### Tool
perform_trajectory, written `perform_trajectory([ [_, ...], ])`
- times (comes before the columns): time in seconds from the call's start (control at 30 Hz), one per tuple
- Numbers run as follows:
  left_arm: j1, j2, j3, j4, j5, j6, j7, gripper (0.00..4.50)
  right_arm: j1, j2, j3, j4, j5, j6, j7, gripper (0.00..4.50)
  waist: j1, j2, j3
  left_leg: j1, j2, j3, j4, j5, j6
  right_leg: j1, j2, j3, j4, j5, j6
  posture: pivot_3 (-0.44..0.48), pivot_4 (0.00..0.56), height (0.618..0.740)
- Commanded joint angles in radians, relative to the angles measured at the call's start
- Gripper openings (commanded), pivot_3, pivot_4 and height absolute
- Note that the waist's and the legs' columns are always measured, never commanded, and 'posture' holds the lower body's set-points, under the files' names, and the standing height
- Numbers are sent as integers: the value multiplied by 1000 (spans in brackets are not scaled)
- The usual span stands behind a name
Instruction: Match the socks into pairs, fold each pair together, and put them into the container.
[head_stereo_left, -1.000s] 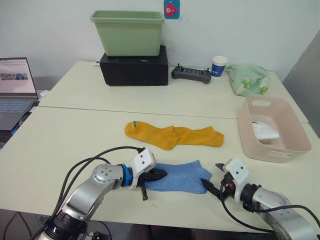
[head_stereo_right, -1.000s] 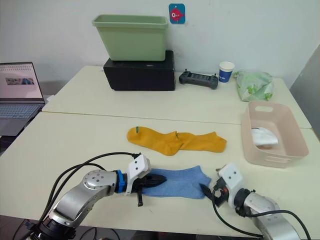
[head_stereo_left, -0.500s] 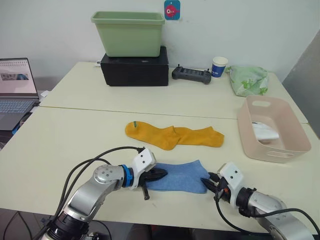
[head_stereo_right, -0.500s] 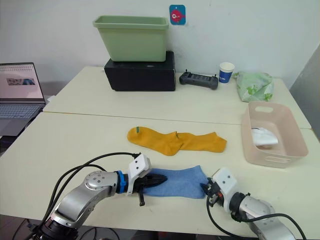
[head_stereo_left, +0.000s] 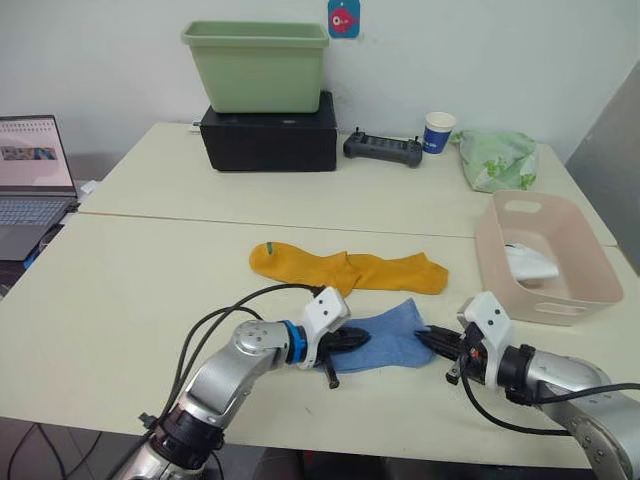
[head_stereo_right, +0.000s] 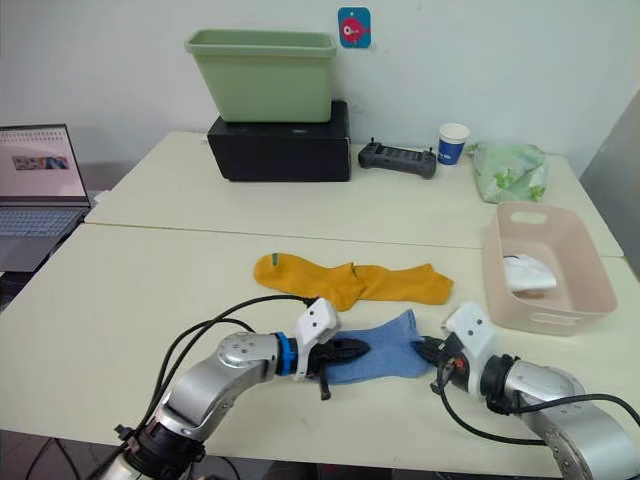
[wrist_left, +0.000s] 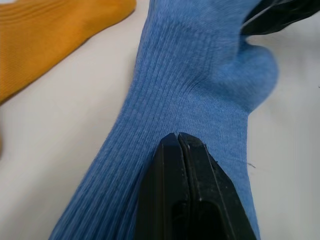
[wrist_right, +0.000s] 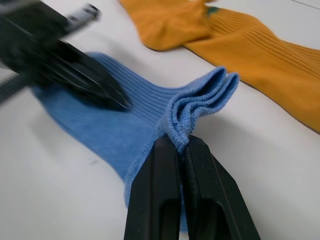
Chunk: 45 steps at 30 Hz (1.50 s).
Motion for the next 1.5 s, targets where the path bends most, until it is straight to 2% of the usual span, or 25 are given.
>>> perform_trajectory([
  [0.03,-6,7,-29,36,42,-47,-8,0,-44,12,5,-70,99,72,-13,64,0,0,0,0,0,0,0,0,0,0,0,0,0,0,0,0,150,719],
  [0.13,7,16,4,10,16,-30,-14,0,-88,29,34,-60,146,131,-31,64,0,0,0,0,0,0,0,0,0,0,0,0,0,0,0,0,150,719],
  [0.27,36,80,67,-86,-40,9,-50,0,-144,44,77,-28,173,191,-60,64,-3,0,0,0,1,0,0,0,0,-1,0,0,1,0,0,0,150,719],
  [0.4,64,206,154,-197,-134,77,-134,0,-210,48,116,21,197,244,-62,64,-2,-1,2,0,1,0,0,0,0,-2,1,0,1,0,0,0,150,719],
  [0.5,95,257,166,-195,-137,71,-152,0,-260,59,128,50,220,279,-61,64,-1,0,2,0,1,0,0,0,0,-2,0,0,1,0,0,0,150,719],
  [0.77,135,232,83,-135,-57,13,-112,0,-350,140,142,96,285,399,-114,64,1,-1,3,-1,1,0,0,0,0,-2,0,0,0,0,0,0,150,719],
  [0.97,126,225,93,-120,-50,1,-109,0,-431,234,179,148,280,478,-173,64,0,-1,3,-1,1,0,0,0,0,-2,0,0,1,0,0,0,150,719],
  [1.13,135,227,95,-129,-49,-1,-105,0,-464,266,227,216,239,484,-197,64,-1,-1,3,-1,1,0,-1,0,0,-3,0,0,1,0,0,0,150,719],
  [1.23,159,237,123,-156,-61,8,-93,0,-475,291,208,230,238,484,-219,64,-1,-1,3,-1,1,0,-1,0,0,-3,0,0,1,0,0,0,150,719],
  [1.27,168,242,137,-164,-66,10,-90,0,-482,293,196,223,249,485,-215,562,-1,-1,3,-1,1,0,-1,0,0,-3,0,0,1,0,0,0,150,719],
  [1.3,184,250,171,-173,-79,18,-83,0,-491,286,179,207,261,495,-211,751,-2,0,3,-1,1,0,-1,0,0,-3,0,0,1,0,0,0,150,719],
  [1.37,207,259,220,-187,-101,32,-72,0,-499,274,152,184,285,512,-205,1413,-4,0,3,-1,2,-1,-1,0,0,-3,0,0,1,0,0,0,150,719],
  [1.47,228,261,263,-207,-130,49,-59,0,-499,274,115,161,317,546,-203,2533,-3,0,3,-1,2,-1,-1,0,0,-3,0,0,1,0,0,0,150,719],
  [1.5,254,263,318,-235,-169,77,-51,0,-501,257,84,139,343,555,-188,2910,-3,0,3,-1,2,-1,-2,0,0,-3,0,0,1,0,0,0,150,719],
])
